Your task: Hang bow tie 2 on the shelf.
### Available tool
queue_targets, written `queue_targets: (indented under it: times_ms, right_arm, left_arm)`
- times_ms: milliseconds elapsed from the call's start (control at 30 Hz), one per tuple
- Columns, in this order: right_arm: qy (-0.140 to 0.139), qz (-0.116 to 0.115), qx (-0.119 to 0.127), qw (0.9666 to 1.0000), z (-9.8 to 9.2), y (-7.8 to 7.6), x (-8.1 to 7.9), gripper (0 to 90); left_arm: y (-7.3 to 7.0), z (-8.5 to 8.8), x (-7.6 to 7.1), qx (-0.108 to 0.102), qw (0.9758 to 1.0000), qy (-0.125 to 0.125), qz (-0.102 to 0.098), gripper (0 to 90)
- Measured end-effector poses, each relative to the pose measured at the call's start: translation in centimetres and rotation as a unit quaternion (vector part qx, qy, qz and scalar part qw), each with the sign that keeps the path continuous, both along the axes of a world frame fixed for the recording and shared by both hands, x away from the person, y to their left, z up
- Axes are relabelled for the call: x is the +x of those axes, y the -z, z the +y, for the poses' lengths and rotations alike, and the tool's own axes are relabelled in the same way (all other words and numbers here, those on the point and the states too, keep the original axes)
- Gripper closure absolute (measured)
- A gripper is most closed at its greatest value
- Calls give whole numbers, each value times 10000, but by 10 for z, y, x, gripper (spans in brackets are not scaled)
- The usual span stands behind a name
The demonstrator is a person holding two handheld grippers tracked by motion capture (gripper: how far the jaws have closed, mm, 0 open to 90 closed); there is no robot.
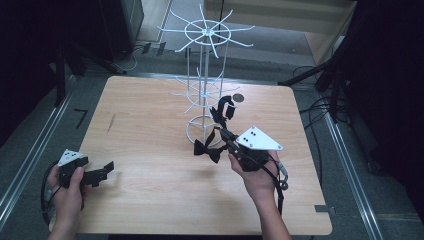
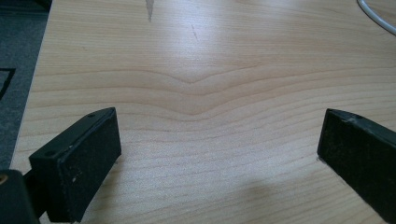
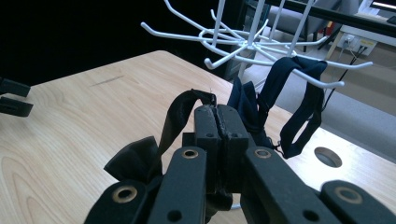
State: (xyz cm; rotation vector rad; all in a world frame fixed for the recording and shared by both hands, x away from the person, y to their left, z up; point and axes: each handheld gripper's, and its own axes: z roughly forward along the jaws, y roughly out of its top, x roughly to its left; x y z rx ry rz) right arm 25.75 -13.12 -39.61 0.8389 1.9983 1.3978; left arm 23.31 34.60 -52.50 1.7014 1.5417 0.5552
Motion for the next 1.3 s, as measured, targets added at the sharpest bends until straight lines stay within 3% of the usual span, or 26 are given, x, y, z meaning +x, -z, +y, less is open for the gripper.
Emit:
queue_targets:
  times_ms: [833, 1300]
  right_arm:
    - [-31, -87, 48, 9999, 12, -17, 9, 898]
    - [18, -71, 34, 10000, 12, -19, 17, 898]
  left_arm:
    - [0, 0, 0, -11, 10000, 10, -6, 0]
    - [0, 0, 0, -11, 10000, 24, 3, 0]
